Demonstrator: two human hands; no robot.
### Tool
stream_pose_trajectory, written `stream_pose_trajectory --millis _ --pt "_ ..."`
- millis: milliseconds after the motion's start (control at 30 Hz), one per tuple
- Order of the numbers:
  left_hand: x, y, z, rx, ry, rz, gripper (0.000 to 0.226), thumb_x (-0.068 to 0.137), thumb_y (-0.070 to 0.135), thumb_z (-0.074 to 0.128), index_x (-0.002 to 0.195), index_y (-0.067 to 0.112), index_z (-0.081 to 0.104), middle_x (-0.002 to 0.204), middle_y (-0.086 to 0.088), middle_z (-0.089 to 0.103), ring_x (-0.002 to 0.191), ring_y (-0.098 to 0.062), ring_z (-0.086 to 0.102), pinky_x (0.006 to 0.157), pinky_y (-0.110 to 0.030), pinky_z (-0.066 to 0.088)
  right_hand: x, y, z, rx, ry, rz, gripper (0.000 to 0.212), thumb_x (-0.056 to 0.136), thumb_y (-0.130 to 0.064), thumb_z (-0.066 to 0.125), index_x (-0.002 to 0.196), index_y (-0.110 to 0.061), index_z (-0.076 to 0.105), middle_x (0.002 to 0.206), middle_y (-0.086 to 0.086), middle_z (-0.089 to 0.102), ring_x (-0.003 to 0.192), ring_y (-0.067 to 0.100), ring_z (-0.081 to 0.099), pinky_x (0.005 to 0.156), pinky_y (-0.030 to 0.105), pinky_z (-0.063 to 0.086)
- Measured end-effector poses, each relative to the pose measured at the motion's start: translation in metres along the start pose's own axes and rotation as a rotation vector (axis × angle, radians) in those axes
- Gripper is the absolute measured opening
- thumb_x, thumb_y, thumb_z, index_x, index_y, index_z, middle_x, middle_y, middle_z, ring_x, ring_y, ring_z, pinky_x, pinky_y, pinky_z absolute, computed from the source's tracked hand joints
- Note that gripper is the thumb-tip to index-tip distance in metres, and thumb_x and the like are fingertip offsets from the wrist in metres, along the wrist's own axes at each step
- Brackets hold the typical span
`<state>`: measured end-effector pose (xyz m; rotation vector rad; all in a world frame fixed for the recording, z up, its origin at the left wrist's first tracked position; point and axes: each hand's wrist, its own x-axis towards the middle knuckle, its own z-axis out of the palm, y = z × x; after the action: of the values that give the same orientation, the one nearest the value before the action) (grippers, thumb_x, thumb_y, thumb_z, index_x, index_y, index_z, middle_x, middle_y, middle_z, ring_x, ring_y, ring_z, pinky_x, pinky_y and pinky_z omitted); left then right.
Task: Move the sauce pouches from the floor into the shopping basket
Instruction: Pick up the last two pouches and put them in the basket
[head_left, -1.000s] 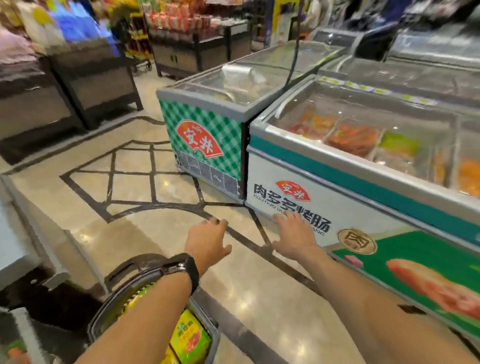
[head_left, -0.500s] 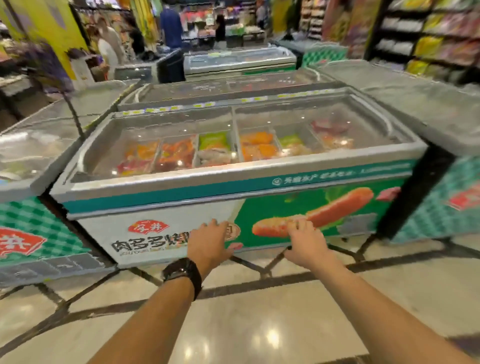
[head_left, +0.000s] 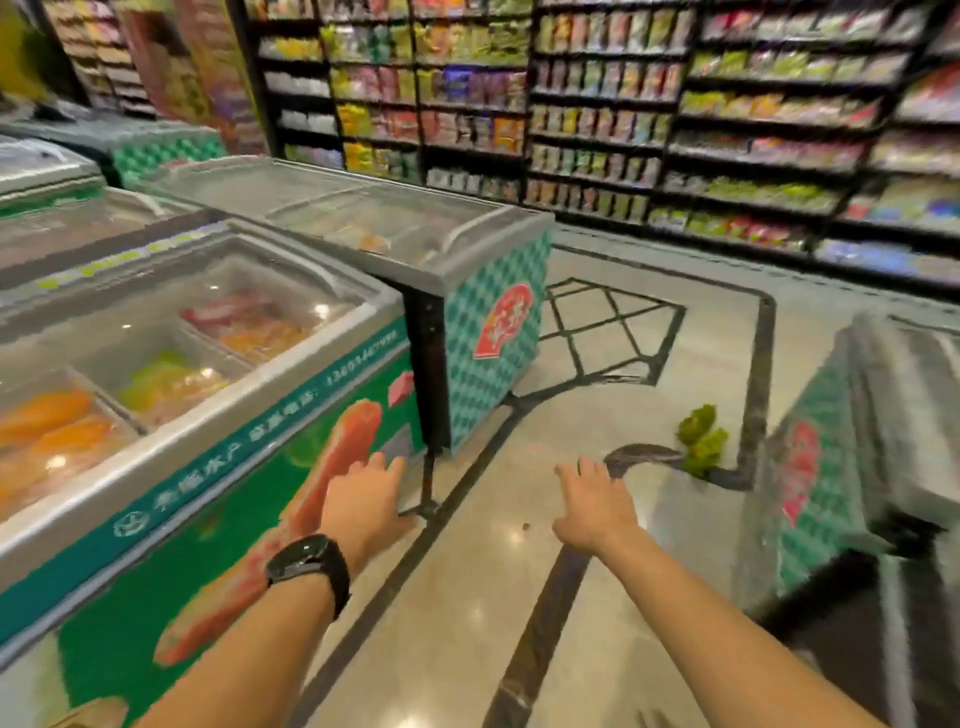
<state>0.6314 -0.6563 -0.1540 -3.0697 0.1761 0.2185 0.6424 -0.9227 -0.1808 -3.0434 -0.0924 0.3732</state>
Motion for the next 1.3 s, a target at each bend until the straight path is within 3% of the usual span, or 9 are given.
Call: stream_pose_trajectory --millis 267,567,867,1300 --pt "0.169 0.11 -0.025 -0.031 0.038 0.389 0.068 0.09 0.052 0.061 0.145 0.022 0.037 0.138 -0.009 0.049 0.123 -0.031 0.053 0.096 -0.042 0.049 0.07 0.085 -0.015 0.078 -0.021 0.325 0.075 0.085 -0.04 0.063 0.15 -0.021 0.029 0.149 0.011 0.032 0.137 0.031 0.034 0.106 0.042 0.041" --pt "0.312 0.153 -0.039 0.045 -0.022 0.597 0.066 0.093 0.047 0.058 0.148 0.02 0.032 0.141 -0.01 0.046 0.125 -0.032 0.051 0.098 -0.042 0.045 0.148 0.141 -0.033 0.144 -0.042 0.535 0.073 0.088 -0.037 0.06 0.151 -0.023 0.026 0.147 0.009 0.034 0.136 0.029 0.035 0.102 0.041 0.039" --pt "0.445 0.253 -0.048 0.083 0.017 0.707 0.064 0.093 0.049 0.058 0.145 0.022 0.033 0.138 -0.009 0.049 0.121 -0.031 0.053 0.097 -0.041 0.05 0.243 0.255 -0.049 0.196 -0.03 0.623 0.067 0.089 -0.036 0.059 0.147 -0.02 0.031 0.146 0.01 0.032 0.134 0.031 0.034 0.101 0.04 0.04" --pt "0.613 0.386 -0.07 0.149 -0.013 0.685 0.064 0.092 0.053 0.055 0.145 0.023 0.034 0.141 -0.007 0.048 0.123 -0.029 0.053 0.094 -0.041 0.051 0.378 0.414 -0.074 0.276 -0.044 0.623 0.056 0.087 -0.038 0.06 0.137 -0.019 0.04 0.143 0.011 0.036 0.132 0.032 0.037 0.103 0.044 0.041"
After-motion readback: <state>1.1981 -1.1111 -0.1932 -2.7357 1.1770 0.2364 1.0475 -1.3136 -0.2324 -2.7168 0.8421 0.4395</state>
